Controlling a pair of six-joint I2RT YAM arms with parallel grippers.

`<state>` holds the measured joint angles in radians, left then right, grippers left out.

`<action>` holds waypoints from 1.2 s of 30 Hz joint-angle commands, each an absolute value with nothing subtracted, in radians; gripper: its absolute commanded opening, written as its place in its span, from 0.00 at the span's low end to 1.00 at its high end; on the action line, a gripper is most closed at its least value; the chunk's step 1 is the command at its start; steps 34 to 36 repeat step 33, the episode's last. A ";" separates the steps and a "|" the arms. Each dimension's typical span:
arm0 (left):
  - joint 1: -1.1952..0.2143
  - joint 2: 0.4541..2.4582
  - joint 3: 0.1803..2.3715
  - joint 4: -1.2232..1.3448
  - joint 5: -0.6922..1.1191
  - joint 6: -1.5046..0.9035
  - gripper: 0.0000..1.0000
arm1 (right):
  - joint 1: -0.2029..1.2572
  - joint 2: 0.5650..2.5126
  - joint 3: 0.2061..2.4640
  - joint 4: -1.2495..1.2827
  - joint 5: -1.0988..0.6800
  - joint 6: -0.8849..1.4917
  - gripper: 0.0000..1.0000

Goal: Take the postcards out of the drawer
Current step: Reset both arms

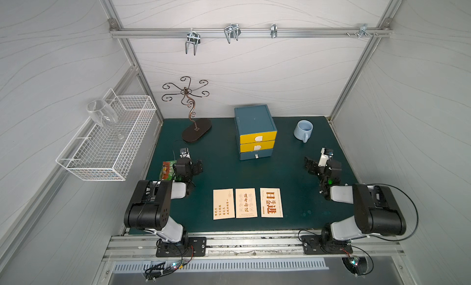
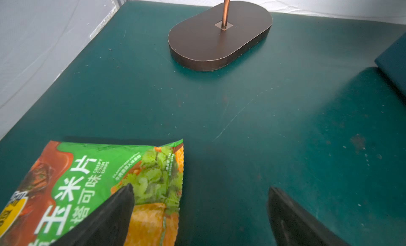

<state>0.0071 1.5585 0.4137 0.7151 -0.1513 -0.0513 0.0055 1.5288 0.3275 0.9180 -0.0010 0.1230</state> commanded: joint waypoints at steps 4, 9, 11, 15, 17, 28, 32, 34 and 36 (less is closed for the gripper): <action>0.015 1.555 0.431 0.815 -0.109 -0.032 0.99 | 0.083 1.584 0.446 0.820 0.011 -0.007 0.99; 0.015 1.553 0.428 0.822 -0.109 -0.032 0.99 | 0.074 1.579 0.446 0.798 0.009 0.000 0.99; 0.015 1.551 0.425 0.824 -0.110 -0.029 0.99 | 0.075 1.578 0.444 0.803 0.009 0.000 0.99; 0.015 1.552 0.425 0.825 -0.112 -0.031 0.99 | 0.074 1.578 0.443 0.805 0.009 0.001 0.99; 0.015 1.551 0.425 0.827 -0.110 -0.029 0.99 | 0.074 1.579 0.443 0.808 0.010 0.000 0.99; 0.017 1.561 0.441 0.805 -0.105 -0.032 0.99 | 0.074 1.580 0.444 0.805 0.009 0.000 0.99; 0.017 1.552 0.428 0.819 -0.105 -0.030 0.99 | 0.075 1.580 0.443 0.807 0.009 0.000 0.99; 0.017 1.552 0.427 0.820 -0.104 -0.030 0.99 | 0.074 1.579 0.443 0.807 0.009 0.001 0.99; 0.017 1.552 0.427 0.820 -0.104 -0.030 0.99 | 0.074 1.579 0.443 0.807 0.009 0.001 0.99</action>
